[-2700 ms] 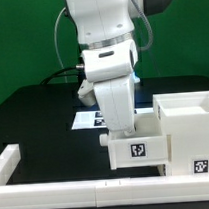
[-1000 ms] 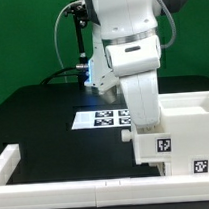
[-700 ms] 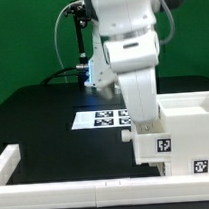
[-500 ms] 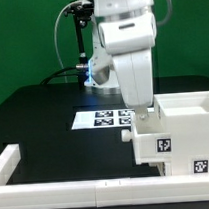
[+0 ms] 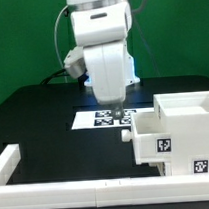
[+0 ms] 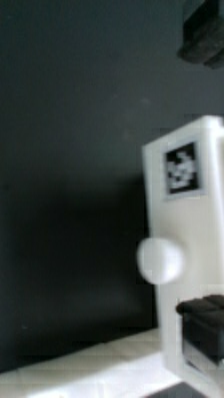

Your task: Assemble drawer

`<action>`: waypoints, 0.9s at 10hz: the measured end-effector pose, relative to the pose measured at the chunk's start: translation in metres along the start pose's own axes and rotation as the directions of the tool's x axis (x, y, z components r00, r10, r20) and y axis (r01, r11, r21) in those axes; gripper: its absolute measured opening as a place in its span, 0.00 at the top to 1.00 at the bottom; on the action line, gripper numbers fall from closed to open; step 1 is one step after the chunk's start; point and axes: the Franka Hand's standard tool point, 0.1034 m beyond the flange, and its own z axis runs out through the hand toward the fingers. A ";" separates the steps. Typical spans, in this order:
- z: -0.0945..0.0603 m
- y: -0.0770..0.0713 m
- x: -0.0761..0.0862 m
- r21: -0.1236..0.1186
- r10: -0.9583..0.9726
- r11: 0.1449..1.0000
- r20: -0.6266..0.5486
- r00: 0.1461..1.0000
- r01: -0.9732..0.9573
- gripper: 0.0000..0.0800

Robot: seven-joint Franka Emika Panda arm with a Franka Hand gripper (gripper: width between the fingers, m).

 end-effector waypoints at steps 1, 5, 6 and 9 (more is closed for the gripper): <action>0.007 0.000 -0.008 0.005 0.007 1.000 -0.002 1.000 -0.007 0.19; 0.034 -0.006 -0.004 0.029 0.017 0.999 -0.018 1.000 -0.016 0.19; 0.034 -0.005 0.005 0.021 0.029 0.999 -0.018 0.999 -0.028 0.19; 0.033 -0.006 0.044 0.007 0.076 0.997 -0.021 0.997 -0.076 0.19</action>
Offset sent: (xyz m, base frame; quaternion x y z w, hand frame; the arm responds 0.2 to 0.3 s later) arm -0.0048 0.0123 -0.0300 -0.0115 0.0281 0.0091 0.9995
